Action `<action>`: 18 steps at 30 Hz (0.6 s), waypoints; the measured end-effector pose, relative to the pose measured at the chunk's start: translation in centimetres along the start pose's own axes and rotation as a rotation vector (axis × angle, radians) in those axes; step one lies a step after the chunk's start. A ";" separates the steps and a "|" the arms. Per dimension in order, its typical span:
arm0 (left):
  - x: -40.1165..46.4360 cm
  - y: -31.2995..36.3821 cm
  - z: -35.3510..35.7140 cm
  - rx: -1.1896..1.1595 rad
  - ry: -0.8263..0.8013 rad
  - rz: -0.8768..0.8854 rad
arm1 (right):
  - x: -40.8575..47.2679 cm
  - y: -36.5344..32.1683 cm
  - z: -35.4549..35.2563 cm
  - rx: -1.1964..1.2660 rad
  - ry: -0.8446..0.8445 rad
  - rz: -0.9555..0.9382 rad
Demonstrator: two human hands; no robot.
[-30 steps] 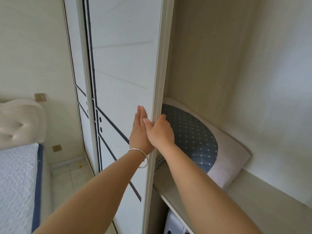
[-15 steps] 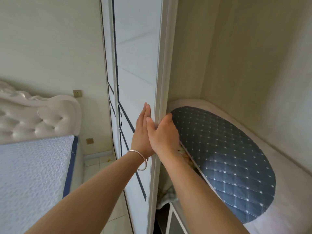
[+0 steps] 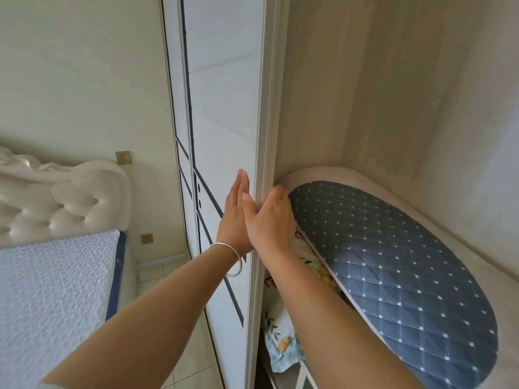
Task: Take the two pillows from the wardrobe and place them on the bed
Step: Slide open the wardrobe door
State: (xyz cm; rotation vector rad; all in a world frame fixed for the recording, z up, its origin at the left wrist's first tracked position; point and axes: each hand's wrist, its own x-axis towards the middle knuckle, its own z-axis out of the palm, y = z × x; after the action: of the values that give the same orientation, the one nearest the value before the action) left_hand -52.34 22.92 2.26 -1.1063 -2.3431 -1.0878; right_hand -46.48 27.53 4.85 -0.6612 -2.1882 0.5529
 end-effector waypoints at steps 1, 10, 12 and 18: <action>0.5 -0.6 0.2 0.046 -0.008 0.010 | 0.3 -0.1 0.2 -0.020 0.000 -0.007; 3.0 -2.7 0.3 0.067 -0.060 0.008 | 2.5 -1.1 1.2 -0.140 -0.041 -0.022; 3.1 -2.9 0.5 0.050 -0.046 0.008 | 2.5 -1.1 1.4 -0.137 -0.034 -0.012; 3.0 -2.8 0.3 0.093 -0.066 0.017 | 2.5 -1.1 1.8 -0.125 -0.032 0.015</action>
State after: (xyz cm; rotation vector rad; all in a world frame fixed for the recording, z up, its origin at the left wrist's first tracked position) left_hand -56.44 23.60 2.36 -1.1421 -2.4041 -0.9400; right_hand -49.61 27.89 5.70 -0.7398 -2.2636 0.4398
